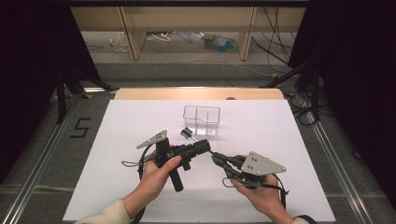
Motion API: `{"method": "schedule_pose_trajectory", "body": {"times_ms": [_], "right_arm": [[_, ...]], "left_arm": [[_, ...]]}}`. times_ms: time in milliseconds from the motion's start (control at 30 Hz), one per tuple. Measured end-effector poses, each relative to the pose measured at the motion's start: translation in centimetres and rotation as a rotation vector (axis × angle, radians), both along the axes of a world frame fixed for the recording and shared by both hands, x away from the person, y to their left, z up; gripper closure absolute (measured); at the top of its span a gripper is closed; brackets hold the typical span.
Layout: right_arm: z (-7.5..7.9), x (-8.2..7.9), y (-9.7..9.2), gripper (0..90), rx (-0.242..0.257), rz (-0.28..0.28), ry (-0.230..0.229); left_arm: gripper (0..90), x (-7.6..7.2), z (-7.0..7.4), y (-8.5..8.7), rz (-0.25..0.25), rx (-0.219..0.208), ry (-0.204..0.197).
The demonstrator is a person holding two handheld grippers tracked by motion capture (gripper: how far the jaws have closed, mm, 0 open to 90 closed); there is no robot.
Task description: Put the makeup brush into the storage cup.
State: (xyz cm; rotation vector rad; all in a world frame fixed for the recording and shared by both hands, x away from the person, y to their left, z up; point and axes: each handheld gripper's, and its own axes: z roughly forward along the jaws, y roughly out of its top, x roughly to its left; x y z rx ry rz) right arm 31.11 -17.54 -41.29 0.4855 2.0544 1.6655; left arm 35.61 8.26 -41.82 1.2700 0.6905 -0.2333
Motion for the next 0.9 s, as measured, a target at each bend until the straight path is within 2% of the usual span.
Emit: {"method": "schedule_pose_trajectory", "body": {"times_ms": [200, 267, 367, 500, 733, 800, 900], "right_arm": [[-0.5, 0.0, 0.3, 85.1, -0.039, 0.004, 0.022], [-0.7, 0.0, 0.5, 84.7, -0.047, 0.001, 0.023], [-0.8, 0.0, 0.7, 82.6, -0.059, 0.003, 0.025], [-1.0, 0.1, 0.8, 67.9, -0.076, 0.000, 0.055], [-1.1, 0.5, 0.6, 39.3, -0.046, -0.025, 0.097], [-1.1, 0.6, 0.5, 34.4, -0.056, -0.034, 0.124], [-1.2, 0.6, 0.5, 30.9, -0.051, -0.040, 0.130]], "left_arm": [[84.7, -0.4, 0.6, -0.3, -0.036, -0.004, -0.045], [85.0, -0.6, 0.8, -0.5, -0.035, 0.018, -0.073], [85.1, -0.7, 1.1, -0.5, -0.033, 0.035, -0.092], [85.1, -0.8, 1.5, -0.3, -0.011, 0.079, -0.136], [85.1, -0.9, 2.5, 0.5, 0.054, 0.177, -0.240], [85.1, -0.9, 2.7, 0.7, 0.077, 0.202, -0.256], [85.1, -1.0, 3.0, 1.1, 0.112, 0.239, -0.288]]}}
